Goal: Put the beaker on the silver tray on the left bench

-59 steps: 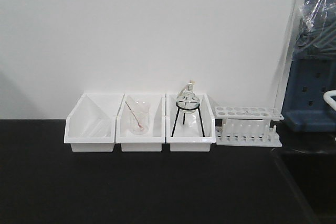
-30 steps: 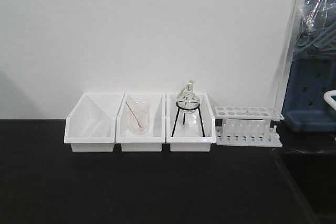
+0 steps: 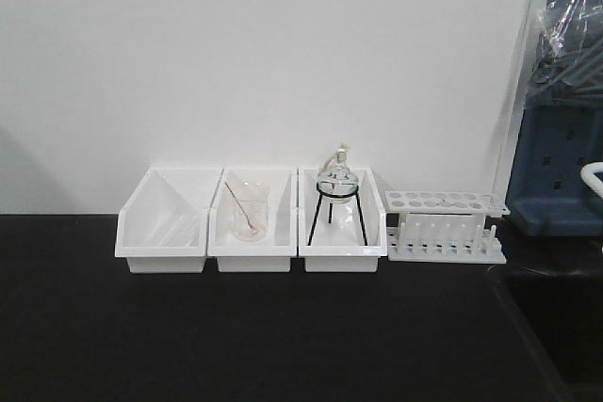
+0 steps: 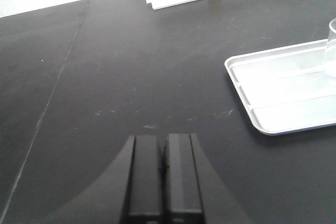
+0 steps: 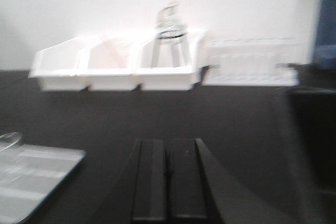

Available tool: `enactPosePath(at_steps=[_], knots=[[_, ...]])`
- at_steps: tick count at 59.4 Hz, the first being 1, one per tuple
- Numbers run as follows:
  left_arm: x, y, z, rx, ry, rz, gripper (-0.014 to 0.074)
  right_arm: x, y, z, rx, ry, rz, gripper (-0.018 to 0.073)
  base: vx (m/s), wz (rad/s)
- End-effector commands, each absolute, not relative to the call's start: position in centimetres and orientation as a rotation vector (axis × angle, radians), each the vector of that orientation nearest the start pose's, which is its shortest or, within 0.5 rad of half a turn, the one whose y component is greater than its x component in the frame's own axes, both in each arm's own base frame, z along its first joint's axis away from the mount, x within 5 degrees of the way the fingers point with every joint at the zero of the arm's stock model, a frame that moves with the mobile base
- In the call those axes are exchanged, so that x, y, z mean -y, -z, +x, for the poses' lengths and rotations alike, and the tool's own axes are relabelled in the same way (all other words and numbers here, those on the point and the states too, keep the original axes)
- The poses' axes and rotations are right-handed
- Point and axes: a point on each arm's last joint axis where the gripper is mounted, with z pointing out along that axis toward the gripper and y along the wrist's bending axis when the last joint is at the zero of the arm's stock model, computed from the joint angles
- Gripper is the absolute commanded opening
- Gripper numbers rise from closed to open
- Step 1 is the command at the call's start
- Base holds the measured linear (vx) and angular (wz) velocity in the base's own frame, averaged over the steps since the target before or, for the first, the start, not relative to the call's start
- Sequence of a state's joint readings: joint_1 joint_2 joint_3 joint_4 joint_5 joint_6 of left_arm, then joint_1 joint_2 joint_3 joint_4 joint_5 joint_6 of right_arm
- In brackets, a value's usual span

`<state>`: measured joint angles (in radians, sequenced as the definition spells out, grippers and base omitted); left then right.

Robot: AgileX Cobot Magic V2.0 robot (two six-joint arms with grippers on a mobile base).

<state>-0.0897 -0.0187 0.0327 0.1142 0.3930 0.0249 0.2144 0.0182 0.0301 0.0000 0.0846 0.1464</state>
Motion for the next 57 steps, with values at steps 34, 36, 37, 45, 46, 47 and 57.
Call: enactPosePath(at_steps=[34,36,37,45,46,47,57], knots=[[0.2,-16.9,5.38,-1.809,-0.056,0.182,0.0001,-0.03,-20.44,5.58,-1.47,-0.106,0.087,-0.0011,0.0,0.0],[0.2,-16.9,5.38,-1.809,-0.056,0.182,0.0001,-0.03,-20.44,5.58,-1.47,-0.106,0.087,-0.0011,0.0,0.0],[0.2,-16.9,5.38,-1.809,-0.056,0.182,0.0001,-0.03,-20.44,5.58,-1.47,-0.106,0.087,-0.0011,0.0,0.0],[0.2,-16.9,5.38,-1.809,-0.056,0.182,0.0001,-0.03,-20.44,5.58,-1.47,-0.106,0.087,-0.0011,0.0,0.0],[0.2,-16.9,5.38,-1.809,-0.056,0.182,0.0001,-0.03,-20.44,5.58,-1.47,-0.106,0.087,-0.0011,0.0,0.0],[0.2,-16.9,5.38,-1.809,-0.056,0.182,0.0001,-0.03,-20.44,5.58,-1.47,-0.106,0.087,-0.0011,0.0,0.0],[0.2,-16.9,5.38,-1.809,-0.056,0.182,0.0001,-0.03,-20.44,5.58,-1.47,-0.104,0.085,-0.0011,0.0,0.0]])
